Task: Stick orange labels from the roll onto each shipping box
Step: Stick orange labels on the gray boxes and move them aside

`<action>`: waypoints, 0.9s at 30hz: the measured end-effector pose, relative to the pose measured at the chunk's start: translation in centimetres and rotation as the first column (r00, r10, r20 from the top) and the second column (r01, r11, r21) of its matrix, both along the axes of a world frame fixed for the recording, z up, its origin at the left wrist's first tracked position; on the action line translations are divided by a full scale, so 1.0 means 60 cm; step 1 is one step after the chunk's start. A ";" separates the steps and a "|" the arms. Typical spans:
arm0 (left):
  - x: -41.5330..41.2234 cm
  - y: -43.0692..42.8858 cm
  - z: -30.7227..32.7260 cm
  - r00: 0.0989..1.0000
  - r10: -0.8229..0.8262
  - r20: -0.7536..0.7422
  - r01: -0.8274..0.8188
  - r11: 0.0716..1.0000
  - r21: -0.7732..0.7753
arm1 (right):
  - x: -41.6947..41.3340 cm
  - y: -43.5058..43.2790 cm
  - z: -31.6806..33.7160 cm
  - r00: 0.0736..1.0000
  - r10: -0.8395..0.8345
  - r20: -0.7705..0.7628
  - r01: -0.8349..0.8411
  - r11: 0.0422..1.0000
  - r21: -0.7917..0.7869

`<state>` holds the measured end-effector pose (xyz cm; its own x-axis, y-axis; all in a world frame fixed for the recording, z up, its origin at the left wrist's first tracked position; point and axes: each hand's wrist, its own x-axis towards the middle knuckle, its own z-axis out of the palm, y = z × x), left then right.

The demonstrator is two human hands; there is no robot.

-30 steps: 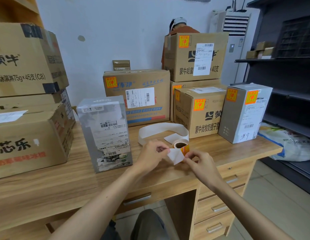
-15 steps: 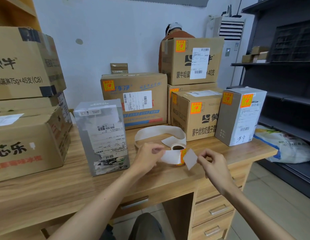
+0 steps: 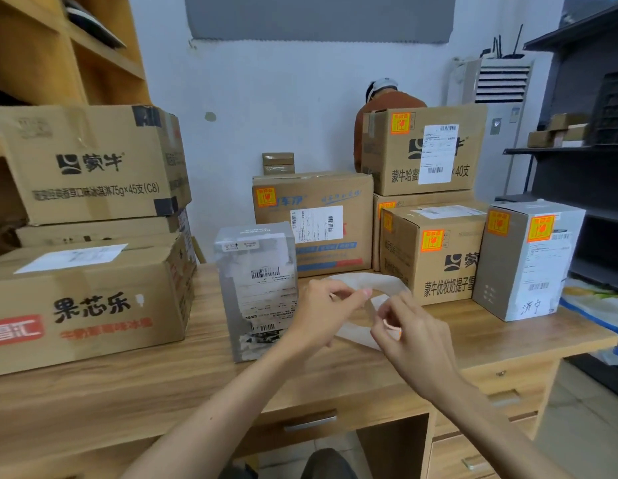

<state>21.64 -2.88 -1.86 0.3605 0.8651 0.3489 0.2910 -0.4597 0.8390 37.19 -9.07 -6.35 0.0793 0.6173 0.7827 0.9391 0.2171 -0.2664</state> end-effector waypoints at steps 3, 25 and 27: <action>-0.029 -0.003 0.010 0.999 0.027 0.038 -0.028 1.000 0.004 | -0.024 0.008 0.013 0.993 0.005 0.117 -0.013 0.997 0.074; -0.265 0.004 0.072 0.976 0.216 -0.014 -0.210 0.961 0.179 | -0.185 0.100 0.111 0.622 0.469 -0.627 -0.603 0.798 -0.002; -0.278 0.009 0.074 0.967 0.257 0.005 -0.253 0.950 0.184 | -0.204 0.109 0.119 0.600 0.485 -0.636 -0.625 0.780 0.006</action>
<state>4.94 -2.33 2.60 0.1443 0.8515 0.5041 0.4333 -0.5124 0.7415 24.97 -2.55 0.76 0.0521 0.8289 0.5569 0.2945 0.5201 -0.8017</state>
